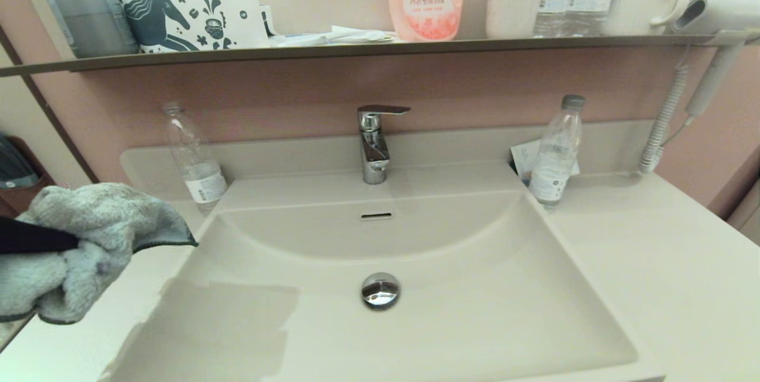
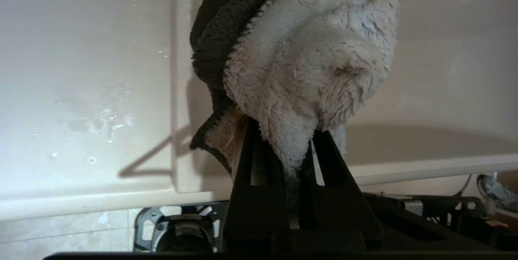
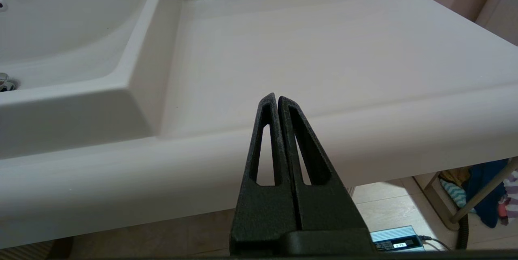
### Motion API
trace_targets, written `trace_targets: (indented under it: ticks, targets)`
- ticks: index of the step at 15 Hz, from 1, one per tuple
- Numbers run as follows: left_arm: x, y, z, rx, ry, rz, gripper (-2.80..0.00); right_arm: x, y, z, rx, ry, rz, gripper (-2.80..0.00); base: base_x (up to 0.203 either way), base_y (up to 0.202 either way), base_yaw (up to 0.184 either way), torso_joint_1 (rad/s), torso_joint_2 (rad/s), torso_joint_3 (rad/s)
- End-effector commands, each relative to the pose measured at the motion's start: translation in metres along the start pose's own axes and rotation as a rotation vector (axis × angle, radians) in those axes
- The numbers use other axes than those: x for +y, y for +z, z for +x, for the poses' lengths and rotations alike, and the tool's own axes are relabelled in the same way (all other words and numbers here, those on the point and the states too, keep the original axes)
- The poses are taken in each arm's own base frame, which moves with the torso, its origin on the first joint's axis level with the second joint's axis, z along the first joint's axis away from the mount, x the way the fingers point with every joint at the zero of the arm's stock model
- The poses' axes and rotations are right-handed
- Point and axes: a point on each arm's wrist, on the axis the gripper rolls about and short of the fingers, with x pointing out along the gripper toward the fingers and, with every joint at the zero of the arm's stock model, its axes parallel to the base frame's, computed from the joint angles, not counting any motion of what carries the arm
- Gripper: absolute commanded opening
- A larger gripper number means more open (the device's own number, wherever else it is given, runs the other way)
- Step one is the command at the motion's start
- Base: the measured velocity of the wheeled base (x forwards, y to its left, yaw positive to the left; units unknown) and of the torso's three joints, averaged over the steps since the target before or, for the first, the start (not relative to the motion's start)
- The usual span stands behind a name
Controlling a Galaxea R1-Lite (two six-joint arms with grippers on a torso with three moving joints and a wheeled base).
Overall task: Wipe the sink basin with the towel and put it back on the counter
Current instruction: Wipe the sink
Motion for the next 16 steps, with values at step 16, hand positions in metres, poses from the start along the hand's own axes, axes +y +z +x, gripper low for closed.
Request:
trace_targets:
  ticks: [16]
  targets:
    - [-0.061,-0.021,0.273,0.227,0.219,0.088,-2.80,0.000,0.000,0.000,0.001,0.000,0.000,-2.80,0.000,0.000,0.000,0.000,0.00,0.000]
